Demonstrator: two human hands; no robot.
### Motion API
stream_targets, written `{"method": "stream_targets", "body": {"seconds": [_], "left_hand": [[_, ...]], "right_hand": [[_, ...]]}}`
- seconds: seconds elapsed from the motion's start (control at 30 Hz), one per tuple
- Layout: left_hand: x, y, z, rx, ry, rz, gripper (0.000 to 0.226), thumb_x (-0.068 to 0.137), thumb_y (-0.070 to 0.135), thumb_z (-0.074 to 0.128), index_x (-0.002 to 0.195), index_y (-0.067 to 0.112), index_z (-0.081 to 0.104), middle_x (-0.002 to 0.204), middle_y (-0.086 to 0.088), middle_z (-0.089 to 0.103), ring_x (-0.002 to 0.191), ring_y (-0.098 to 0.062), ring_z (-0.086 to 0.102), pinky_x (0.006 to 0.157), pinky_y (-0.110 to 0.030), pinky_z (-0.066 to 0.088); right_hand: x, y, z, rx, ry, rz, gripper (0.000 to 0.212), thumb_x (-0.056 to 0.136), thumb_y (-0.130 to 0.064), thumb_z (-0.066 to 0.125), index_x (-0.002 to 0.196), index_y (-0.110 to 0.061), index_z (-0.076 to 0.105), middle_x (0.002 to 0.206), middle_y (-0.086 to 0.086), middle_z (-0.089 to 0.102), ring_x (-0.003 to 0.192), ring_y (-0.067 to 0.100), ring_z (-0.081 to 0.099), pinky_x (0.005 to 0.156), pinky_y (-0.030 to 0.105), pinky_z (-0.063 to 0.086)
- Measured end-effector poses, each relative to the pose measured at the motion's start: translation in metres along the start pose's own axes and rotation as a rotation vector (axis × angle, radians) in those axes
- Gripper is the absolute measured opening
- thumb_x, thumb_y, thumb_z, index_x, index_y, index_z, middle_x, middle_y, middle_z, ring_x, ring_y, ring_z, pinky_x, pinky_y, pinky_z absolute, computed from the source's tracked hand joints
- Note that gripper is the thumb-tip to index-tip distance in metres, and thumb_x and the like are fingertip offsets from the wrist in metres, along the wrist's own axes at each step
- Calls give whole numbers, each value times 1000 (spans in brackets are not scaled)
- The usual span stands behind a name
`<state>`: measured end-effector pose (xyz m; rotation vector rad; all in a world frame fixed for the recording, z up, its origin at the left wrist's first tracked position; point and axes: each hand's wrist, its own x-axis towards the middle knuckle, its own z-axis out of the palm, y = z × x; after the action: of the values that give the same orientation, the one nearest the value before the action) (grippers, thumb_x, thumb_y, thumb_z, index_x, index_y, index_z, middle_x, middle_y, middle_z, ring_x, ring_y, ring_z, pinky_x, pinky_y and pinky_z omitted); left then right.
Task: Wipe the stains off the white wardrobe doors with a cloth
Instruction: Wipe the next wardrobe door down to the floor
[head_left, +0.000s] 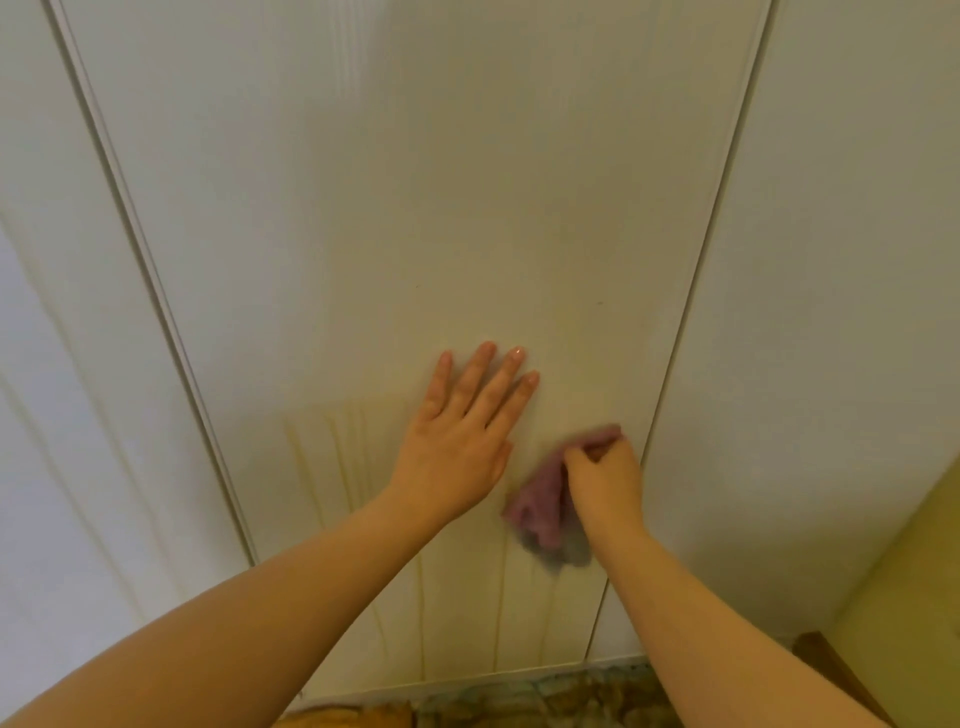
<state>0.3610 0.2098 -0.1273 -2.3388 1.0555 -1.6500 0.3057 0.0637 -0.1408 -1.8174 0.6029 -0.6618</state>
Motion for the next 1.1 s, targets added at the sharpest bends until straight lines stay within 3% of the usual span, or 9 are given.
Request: {"method": "stream_targets", "body": {"seconds": [0.13,0.3,0.4,0.5,0.6,0.7,0.8,0.9,1.1], "left_hand": [[-4,5,-1,-6,16,-32,58,81,25,53,137,12,49,147,-9,38,137,-32,30,114,-53,12],[-32,4,3,33,-33,19,65,76,15,60,140,13,46,148,-5,34,138,-29,29,114,-53,12],[-40,-3,5,53,-25,45,67,75,13,63,140,13,45,148,-5,35,137,-29,31,114,-53,13],[-42,-1,5,18,-10,36,57,82,17,55,138,12,49,146,-5,37,137,-29,32,114,-52,14],[-49,0,4,-1,-49,53,55,85,21,47,139,11,47,147,-6,35,137,-30,30,114,-52,11],[-56,-8,6,25,-69,85,62,80,12,45,142,12,38,149,-4,31,139,-28,27,115,-52,11],[-56,-13,7,5,-70,110,63,79,12,43,142,13,36,149,-2,30,141,-28,26,114,-52,12],[-57,-10,9,3,-84,113,64,80,13,44,143,12,35,152,-4,28,140,-30,25,115,-52,11],[-61,-13,5,30,-62,73,65,78,8,43,143,10,35,150,-4,31,141,-29,27,116,-51,8]], "right_hand": [[-1,-26,-5,108,72,-126,13,81,-16,65,84,-6,57,77,5,60,69,16,58,55,21,39],[-12,25,8,-105,-42,158,8,83,0,53,91,1,52,96,19,60,91,32,58,67,28,40],[-10,-8,6,-83,86,-127,11,83,-1,55,86,-10,49,87,9,55,84,25,54,66,22,32],[-11,-36,10,-38,155,-364,7,84,-7,58,90,-7,55,90,8,55,80,18,49,64,16,28],[-26,-4,20,-137,65,-261,5,84,-5,59,88,-3,58,89,16,61,82,28,57,60,17,25],[-38,21,23,-280,-96,-137,10,89,-8,55,88,0,61,93,18,66,84,28,59,55,20,22],[-28,-2,20,-247,-11,-263,8,87,-7,55,83,-4,62,80,10,63,70,19,49,55,21,23],[-23,-22,17,-129,35,-360,5,85,-8,59,82,-12,58,79,4,59,72,18,52,58,20,27],[-37,13,25,-290,-72,-213,7,86,-5,57,83,-3,62,84,15,66,77,25,58,54,21,22]]}}
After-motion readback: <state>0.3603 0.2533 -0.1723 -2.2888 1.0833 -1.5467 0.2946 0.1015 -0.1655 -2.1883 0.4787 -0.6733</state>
